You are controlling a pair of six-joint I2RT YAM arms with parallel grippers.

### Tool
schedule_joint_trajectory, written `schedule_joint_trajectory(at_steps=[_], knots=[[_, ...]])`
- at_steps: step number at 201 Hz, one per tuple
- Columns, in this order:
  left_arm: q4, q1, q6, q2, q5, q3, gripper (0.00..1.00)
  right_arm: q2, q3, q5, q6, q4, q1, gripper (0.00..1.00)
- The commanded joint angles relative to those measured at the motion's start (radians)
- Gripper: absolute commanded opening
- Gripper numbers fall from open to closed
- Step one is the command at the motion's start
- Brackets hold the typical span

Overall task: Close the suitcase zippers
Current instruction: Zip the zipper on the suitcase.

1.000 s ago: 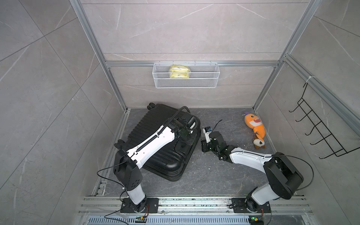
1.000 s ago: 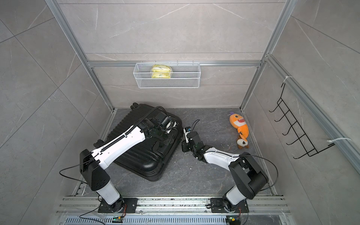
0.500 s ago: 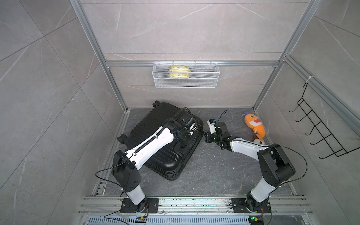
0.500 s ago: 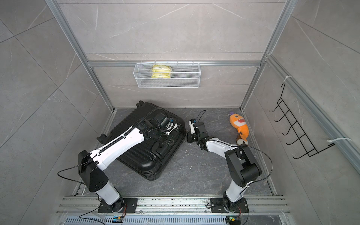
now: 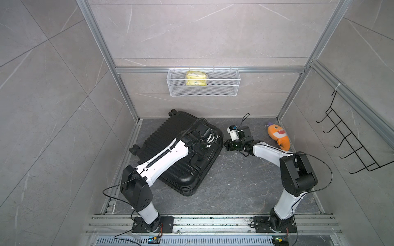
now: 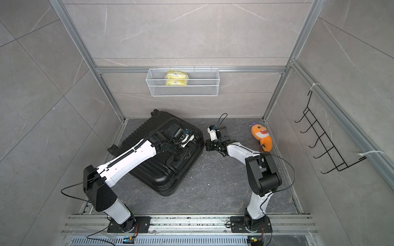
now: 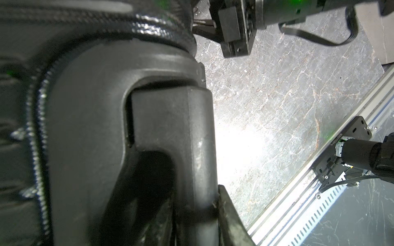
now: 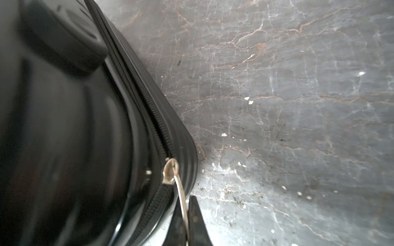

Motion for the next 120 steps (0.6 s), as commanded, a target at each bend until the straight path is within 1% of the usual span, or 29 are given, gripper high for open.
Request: schedule_joint_trajectory(at_steps=[1,27,49,67,83,103,120], knots=[[-0.157,-0.025,0.110,-0.059,0.227,-0.004,0.00,0.048,0.096,0.201,-0.048,-0.080,-0.109,0.00],[-0.160,-0.034,0.135,-0.052,0.266,-0.010,0.00,0.108,0.191,0.148,-0.121,-0.145,-0.134,0.00],[-0.168,-0.043,0.145,-0.039,0.275,-0.005,0.00,0.137,0.231,0.150,-0.161,-0.167,-0.134,0.00],[-0.175,-0.042,0.138,-0.034,0.225,-0.001,0.00,0.117,0.216,0.183,-0.161,-0.172,-0.136,0.00],[-0.179,-0.042,0.120,-0.043,0.143,-0.004,0.02,0.066,0.157,0.213,-0.158,-0.155,-0.139,0.00],[-0.175,-0.042,0.098,-0.064,0.029,-0.022,0.11,-0.021,0.052,0.231,-0.158,-0.130,-0.140,0.00],[-0.164,-0.042,0.081,-0.084,-0.048,-0.051,0.33,-0.099,-0.042,0.221,-0.148,-0.098,-0.140,0.00]])
